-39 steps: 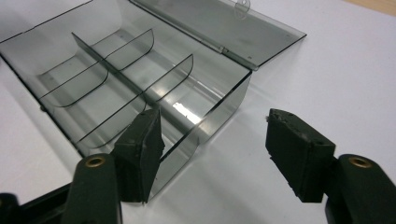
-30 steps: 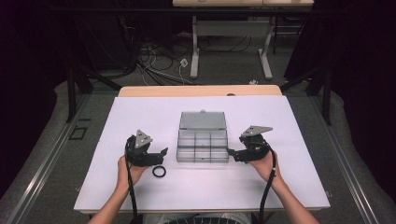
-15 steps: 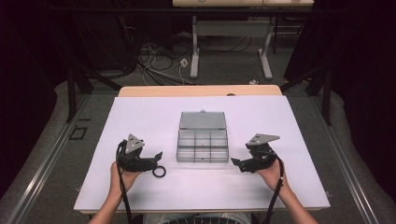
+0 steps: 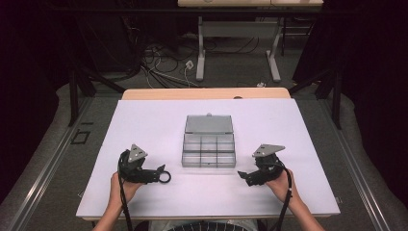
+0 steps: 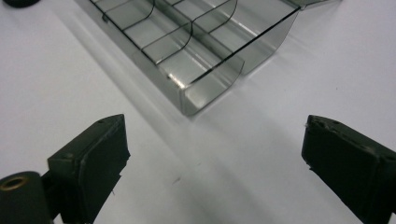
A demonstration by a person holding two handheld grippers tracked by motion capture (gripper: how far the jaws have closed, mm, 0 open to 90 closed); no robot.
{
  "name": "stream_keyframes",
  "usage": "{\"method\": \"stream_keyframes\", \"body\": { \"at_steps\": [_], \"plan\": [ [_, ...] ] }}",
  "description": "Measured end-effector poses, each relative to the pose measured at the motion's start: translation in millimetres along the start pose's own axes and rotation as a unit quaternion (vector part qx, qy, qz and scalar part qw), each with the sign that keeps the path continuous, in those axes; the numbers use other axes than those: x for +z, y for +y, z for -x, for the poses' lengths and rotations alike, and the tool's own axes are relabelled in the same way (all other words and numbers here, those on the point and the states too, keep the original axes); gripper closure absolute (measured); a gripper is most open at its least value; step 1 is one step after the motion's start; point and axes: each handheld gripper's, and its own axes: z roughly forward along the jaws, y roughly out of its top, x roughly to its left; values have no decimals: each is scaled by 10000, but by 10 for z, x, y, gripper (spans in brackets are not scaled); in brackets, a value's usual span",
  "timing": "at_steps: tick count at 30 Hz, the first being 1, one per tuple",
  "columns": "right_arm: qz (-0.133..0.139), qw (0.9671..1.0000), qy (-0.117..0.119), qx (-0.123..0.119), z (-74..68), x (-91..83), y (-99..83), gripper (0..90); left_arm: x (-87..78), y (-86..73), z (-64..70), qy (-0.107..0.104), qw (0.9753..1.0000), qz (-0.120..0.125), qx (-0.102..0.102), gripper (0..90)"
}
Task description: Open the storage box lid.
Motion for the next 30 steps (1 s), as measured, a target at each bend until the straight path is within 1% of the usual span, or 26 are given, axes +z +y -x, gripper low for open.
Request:
{"method": "stream_keyframes", "body": {
  "at_steps": [1,2,4,6,9,10,11,14,15,16,18,19,20,21,22,23,27,28,30],
  "plan": [
    [25,10000,-9,-18,-14,-5,-21,57,1,0,-5,6,10000,-21,15,76],
    [-34,10000,-2,-18,-24,-23,-38,54,2,-2,-9,-37,10000,-67,28,75],
    [14,10000,-34,-34,-44,-39,-66,50,10,-4,-4,-13,9999,-96,46,71],
    [-38,10000,-16,-29,-59,-74,-79,25,16,-6,6,-26,9999,-105,34,65],
    [27,9999,-78,-78,-77,-97,-109,19,12,-14,10,-40,9999,-157,57,62],
    [52,9999,-107,-55,-92,-100,-123,19,10,-25,12,-58,9998,-181,49,60],
    [-7,9999,-96,-78,-95,-111,-132,17,12,-41,21,-44,9998,-182,2,60],
    [-2,9999,-98,-87,-107,-117,-164,13,15,-73,28,-75,9997,-211,-47,59],
    [29,9998,-105,-141,-103,-103,-167,10,17,-75,35,-87,9997,-238,-26,59],
    [-5,9998,-120,-128,-104,-103,-167,9,26,-76,48,-70,9997,-243,-6,59],
    [-20,9999,-92,-131,-94,-102,-173,7,43,-66,61,-34,9995,-296,104,56],
    [-53,9998,-85,-153,-87,-107,-174,6,55,-68,68,19,9996,-260,144,55],
    [-1,9999,-86,-144,-83,-103,-178,7,54,-64,68,-13,9994,-291,175,54],
    [34,9999,-112,-111,-82,-106,-180,7,56,-64,73,-27,9994,-293,175,53],
    [-13,9999,-108,-99,-79,-119,-176,7,57,-65,76,-1,9994,-290,173,52],
    [-1,9998,-136,-117,-69,-119,-175,7,56,-66,78,14,9994,-284,183,51],
    [11,9999,-129,-75,-58,-112,-178,7,49,-66,62,9,9994,-280,205,51],
    [7,9999,-112,-126,-50,-108,-173,7,48,-61,57,-22,9993,-304,216,51],
    [-4,9999,-121,-96,-57,-107,-172,7,56,-63,58,-37,9993,-309,220,51]
  ]
}}
